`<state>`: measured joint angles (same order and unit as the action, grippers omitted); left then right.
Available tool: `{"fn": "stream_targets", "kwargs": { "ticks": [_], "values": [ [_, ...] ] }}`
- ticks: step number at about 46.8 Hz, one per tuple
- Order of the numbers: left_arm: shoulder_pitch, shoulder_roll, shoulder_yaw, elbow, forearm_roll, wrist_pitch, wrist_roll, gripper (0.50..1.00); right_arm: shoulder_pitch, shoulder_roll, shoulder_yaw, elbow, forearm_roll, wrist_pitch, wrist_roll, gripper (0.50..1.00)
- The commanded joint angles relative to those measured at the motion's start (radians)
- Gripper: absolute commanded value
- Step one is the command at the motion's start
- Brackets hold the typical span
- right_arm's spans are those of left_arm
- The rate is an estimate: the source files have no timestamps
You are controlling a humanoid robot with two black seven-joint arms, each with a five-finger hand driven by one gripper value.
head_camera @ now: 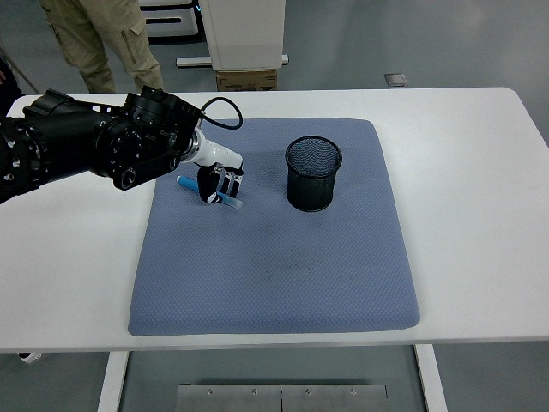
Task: Left hand places marker in pen holder
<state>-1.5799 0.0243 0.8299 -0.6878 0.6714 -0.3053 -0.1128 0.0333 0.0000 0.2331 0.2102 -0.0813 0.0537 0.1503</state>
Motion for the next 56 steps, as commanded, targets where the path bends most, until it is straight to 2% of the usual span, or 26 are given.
{"fn": "stream_targets", "kwargs": {
  "ticks": [1,23,56],
  "values": [
    [0.0,0.002,-0.005,0.002,-0.001,-0.002,-0.001,0.5,0.0,0.0,0.0,0.0,0.0,0.0,0.0,1.0],
    [-0.015,0.003,-0.032,0.019,-0.001,-0.008,-0.001,0.5,0.0,0.0,0.0,0.0,0.0,0.0,0.0,1.0],
    [-0.121,0.009,-0.098,0.024,-0.039,-0.051,-0.011,0.5,0.0,0.0,0.0,0.0,0.0,0.0,0.0,1.0]
  ]
}}
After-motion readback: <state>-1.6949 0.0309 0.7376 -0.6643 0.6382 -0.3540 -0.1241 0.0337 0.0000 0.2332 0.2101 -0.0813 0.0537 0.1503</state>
